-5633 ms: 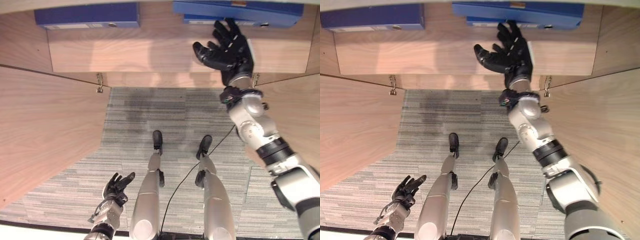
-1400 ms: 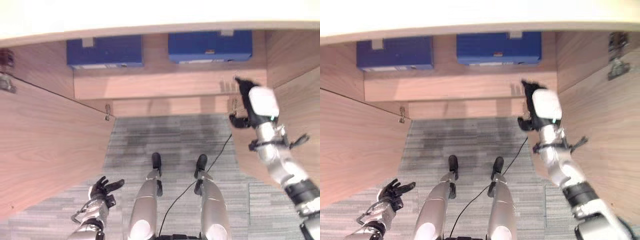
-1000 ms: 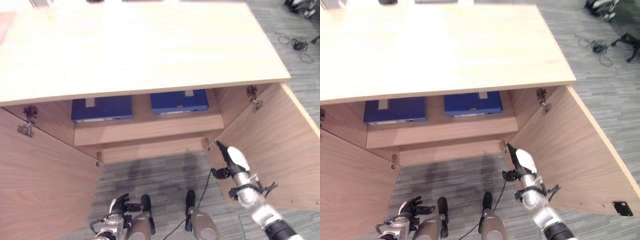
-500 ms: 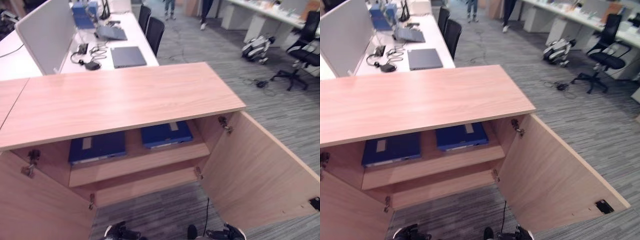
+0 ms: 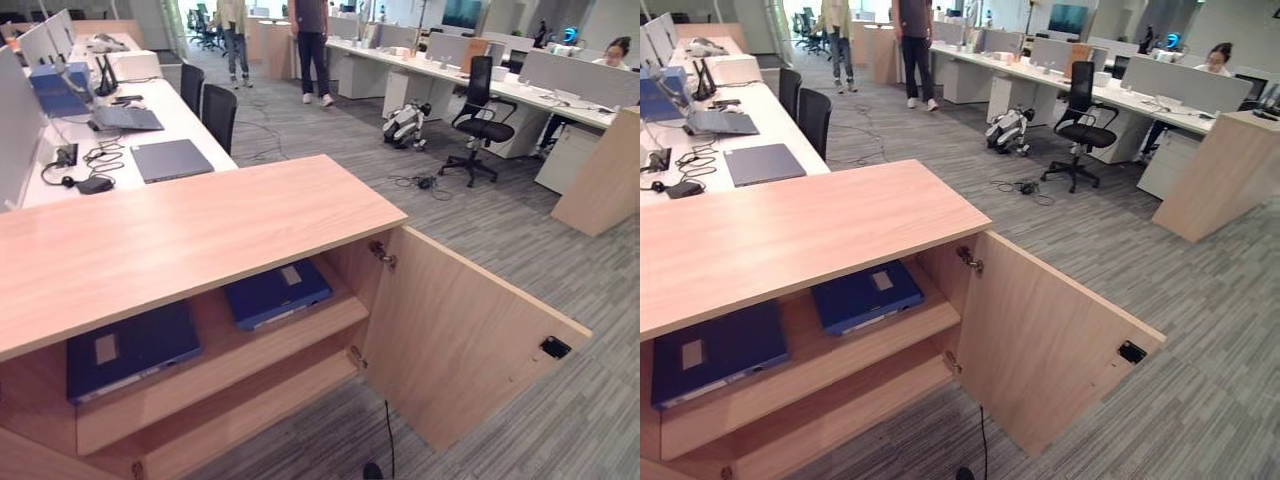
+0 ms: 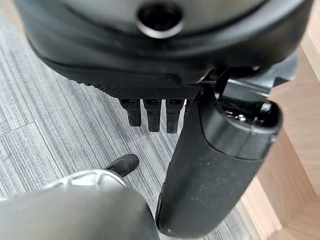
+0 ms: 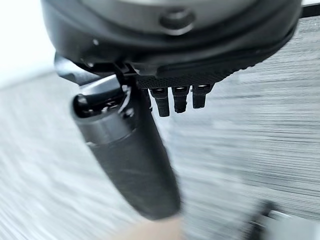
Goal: Put the empty folder in the office cabinet
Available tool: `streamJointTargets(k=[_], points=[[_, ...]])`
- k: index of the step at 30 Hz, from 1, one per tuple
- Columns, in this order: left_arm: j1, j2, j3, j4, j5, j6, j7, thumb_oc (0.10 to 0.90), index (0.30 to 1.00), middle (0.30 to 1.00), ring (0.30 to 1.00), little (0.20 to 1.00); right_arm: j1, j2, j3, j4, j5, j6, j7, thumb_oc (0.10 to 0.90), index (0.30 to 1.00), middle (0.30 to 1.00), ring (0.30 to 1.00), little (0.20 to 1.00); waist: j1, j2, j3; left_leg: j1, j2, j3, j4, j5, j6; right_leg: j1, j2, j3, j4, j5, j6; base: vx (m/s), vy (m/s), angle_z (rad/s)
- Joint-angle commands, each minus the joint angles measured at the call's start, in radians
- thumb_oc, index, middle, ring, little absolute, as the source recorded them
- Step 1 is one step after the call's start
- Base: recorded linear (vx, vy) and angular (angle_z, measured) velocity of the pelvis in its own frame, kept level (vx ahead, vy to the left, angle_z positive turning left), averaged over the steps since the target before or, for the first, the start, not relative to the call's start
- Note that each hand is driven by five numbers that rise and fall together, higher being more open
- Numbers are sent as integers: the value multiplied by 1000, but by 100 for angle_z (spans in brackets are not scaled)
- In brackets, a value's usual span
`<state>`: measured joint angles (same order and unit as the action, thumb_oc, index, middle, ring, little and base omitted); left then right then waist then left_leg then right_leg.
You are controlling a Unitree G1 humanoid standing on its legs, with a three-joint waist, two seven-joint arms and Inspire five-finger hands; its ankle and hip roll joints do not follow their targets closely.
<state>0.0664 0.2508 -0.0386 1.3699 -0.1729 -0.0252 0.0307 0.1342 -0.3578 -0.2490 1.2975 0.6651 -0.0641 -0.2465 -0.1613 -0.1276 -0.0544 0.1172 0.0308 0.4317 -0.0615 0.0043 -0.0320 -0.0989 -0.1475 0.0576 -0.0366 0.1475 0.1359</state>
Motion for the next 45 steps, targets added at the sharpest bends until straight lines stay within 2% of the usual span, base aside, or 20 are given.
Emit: streamJointTargets(k=[1,2,4,5,6,8,9,12,13,17,20,21,25,34,37,45], points=[[-46,-39,16,-13,-120,-46,10,800,900,900,900,900,-137,-59,19,-38,48,-74,-24,800,900,900,900,900,39,45,116,-97,-86,-336,255,-234,59,-11,98,33,43,-70,24,-101,42,-68],[-60,-44,18,-10,-140,-43,18,800,900,900,900,900,-135,-67,18,-58,34,-70,-20,800,900,900,900,900,44,48,120,-91,-118,-439,240,-241,62,-26,106,59,51,-57,32,-56,56,-142],[-80,-43,23,-2,-154,-39,26,800,900,900,900,900,-132,-77,-6,-66,38,-64,-18,800,900,900,900,900,35,46,120,-106,-134,-447,245,-233,74,-42,102,78,51,-44,47,-164,153,-182],[-92,-40,7,4,-133,-47,13,800,900,900,900,900,-163,-94,-13,-70,37,-58,-19,800,900,900,900,900,20,52,135,-115,-141,-405,230,-230,86,-97,108,124,61,-23,73,-320,255,-103],[-96,-37,2,8,-117,-47,12,800,900,900,900,900,-173,-101,-13,-75,27,-53,-19,800,900,900,900,900,21,44,133,-126,-152,-379,215,-218,91,-126,99,139,56,-4,88,-347,244,-70],[-91,-27,4,16,-85,-42,14,800,900,900,900,900,-175,-112,-10,-105,-1,-46,-22,800,900,900,900,900,21,46,155,-125,-155,-346,200,-214,105,-149,91,150,54,6,102,-201,129,-96],[-87,-20,15,14,-78,-41,17,800,900,900,900,900,-174,-116,-8,-139,-16,-49,-26,800,900,900,900,900,24,49,172,-122,-152,-327,192,-207,112,-161,83,131,60,1,102,-184,81,-129],[-85,-4,45,0,-76,-39,15,800,900,900,900,900,-169,-118,0,-239,-49,-57,-29,800,900,900,900,900,33,68,213,-116,-126,-286,172,-184,114,-156,41,-1,111,-50,55,-205,28,-90],[-83,-1,51,0,-74,-35,16,800,900,900,900,900,-162,-121,-1,-262,-61,-57,-29,800,900,900,900,900,34,73,216,-119,-121,-277,163,-170,114,-148,29,-22,143,-68,42,-153,5,-64],[-61,3,68,4,-57,-31,11,800,900,900,900,900,-139,-128,-7,-314,-98,-61,-26,800,900,900,900,900,49,95,212,-134,-97,-284,149,-150,113,-116,12,-1,252,-115,16,-81,-52,-37],[-37,2,73,6,-56,-33,8,800,900,900,900,900,-123,-134,0,-359,-130,-63,-21,800,900,900,900,900,65,90,197,-137,-102,-281,146,-151,110,-68,-8,-17,212,-114,23,16,-81,-10],[-34,1,92,-2,-66,-36,8,800,900,900,900,900,-121,-139,26,-403,-193,-57,-27,800,900,900,900,900,82,79,181,-138,-101,-265,140,-147,105,-52,-14,-35,166,-107,34,31,-149,-8],[-34,6,117,-38,-95,-41,10,800,900,900,900,900,-146,-177,78,-487,-308,-29,-30,800,900,900,900,900,99,84,164,-139,-86,-254,106,-123,93,-53,2,-43,101,-95,39,38,-164,-20],[-51,-8,73,-91,-102,-53,5,800,900,900,900,900,-238,-310,129,-645,-390,-51,-22,800,900,900,900,900,114,97,167,-122,-57,-311,56,-87,60,-20,34,-66,78,-131,8,52,-133,14],[-28,-5,69,-102,-101,-53,0,800,900,900,900,900,-289,-396,202,-725,-495,-42,22,800,900,900,900,900,137,94,163,-109,-41,-331,49,-81,45,12,48,-82,61,-145,-7,60,-131,17],[28,-1,86,-76,-86,-49,-13,800,900,900,900,900,-395,-457,352,-814,-516,-68,112,800,900,900,900,900,179,80,151,-83,-14,-362,36,-67,22,70,70,-110,24,-163,-27,53,-102,21]])
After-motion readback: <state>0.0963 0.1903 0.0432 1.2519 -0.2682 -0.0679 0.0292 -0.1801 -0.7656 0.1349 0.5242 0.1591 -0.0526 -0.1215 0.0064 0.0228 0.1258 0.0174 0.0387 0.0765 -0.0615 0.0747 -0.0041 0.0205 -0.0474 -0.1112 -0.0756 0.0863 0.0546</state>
